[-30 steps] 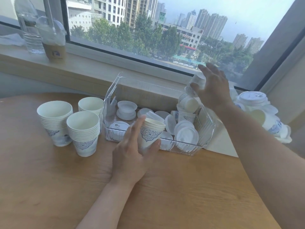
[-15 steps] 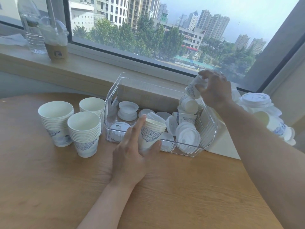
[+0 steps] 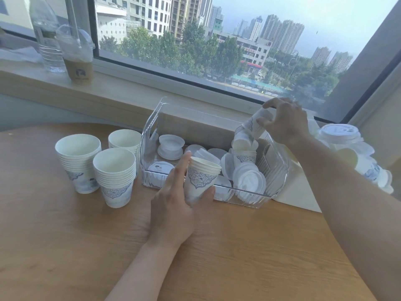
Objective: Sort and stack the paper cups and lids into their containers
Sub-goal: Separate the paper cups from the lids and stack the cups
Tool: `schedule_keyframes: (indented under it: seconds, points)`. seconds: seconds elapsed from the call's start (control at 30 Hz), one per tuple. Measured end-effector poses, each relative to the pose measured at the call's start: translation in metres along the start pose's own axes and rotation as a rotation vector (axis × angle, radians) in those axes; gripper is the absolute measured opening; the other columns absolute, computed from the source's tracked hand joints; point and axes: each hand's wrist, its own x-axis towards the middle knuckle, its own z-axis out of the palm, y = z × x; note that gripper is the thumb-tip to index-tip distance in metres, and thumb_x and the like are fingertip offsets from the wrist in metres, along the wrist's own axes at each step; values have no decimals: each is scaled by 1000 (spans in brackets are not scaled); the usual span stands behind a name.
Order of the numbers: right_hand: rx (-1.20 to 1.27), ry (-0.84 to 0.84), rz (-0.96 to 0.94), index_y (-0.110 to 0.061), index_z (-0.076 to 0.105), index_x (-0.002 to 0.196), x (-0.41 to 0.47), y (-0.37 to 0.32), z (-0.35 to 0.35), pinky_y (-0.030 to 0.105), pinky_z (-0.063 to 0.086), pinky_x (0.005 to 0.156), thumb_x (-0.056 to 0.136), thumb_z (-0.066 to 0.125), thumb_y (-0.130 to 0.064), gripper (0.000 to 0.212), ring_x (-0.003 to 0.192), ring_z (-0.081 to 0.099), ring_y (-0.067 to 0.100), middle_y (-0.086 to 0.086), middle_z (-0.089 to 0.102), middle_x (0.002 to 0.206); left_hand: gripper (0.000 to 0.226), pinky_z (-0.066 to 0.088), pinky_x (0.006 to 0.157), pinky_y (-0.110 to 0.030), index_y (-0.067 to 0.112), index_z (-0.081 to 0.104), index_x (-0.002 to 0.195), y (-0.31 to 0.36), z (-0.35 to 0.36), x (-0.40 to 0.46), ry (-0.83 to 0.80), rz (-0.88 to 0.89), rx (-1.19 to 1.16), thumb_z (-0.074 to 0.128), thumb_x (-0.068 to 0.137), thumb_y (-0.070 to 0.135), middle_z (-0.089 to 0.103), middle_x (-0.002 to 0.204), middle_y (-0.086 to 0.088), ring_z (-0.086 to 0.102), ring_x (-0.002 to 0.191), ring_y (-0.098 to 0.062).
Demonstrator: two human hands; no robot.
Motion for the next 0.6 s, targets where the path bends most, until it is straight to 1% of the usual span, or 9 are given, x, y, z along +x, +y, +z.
schedule_keyframes:
  seconds: [0.17,0.3,0.4,0.5,0.53,0.6]
  points:
    - [-3,-82,-14,-24,65,133,-2,0,3,43,42,104,94,71,-33,40,126,57,35,7,69,130,85,59,79,-34,30,40,158,1,-1,1,-12,-20,-14,63,86,69,67,135,9,68,107,-13]
    - [-18,-90,-47,-25,64,134,-4,0,2,43,42,104,93,73,-29,42,122,61,30,0,71,127,85,57,80,-32,27,44,157,2,-1,1,-15,-22,-16,64,85,67,67,134,8,68,108,-13]
    - [-30,-98,-77,-24,63,136,-5,1,2,44,44,106,93,75,-26,45,120,63,29,2,70,129,86,59,80,-36,27,45,157,3,-2,1,-20,-36,-26,64,84,67,68,135,7,69,107,-16]
    - [-45,-91,-108,-24,60,140,-7,0,3,49,43,108,93,75,-21,50,118,64,32,10,66,133,86,58,79,-33,26,46,156,4,-3,1,-21,-40,-23,64,83,67,68,133,7,70,104,-16]
    - [-55,-87,-123,-23,60,141,-7,0,3,48,42,109,93,75,-20,50,116,65,32,9,68,131,85,57,79,-32,26,47,156,5,-3,1,-23,-40,-21,64,83,66,68,133,7,70,103,-16]
    - [-96,-90,-165,-25,59,141,-8,-2,3,46,39,112,95,74,-23,49,115,67,29,4,72,126,86,58,80,-34,25,47,156,6,-3,1,-25,-47,-23,64,83,67,68,133,7,70,104,-17]
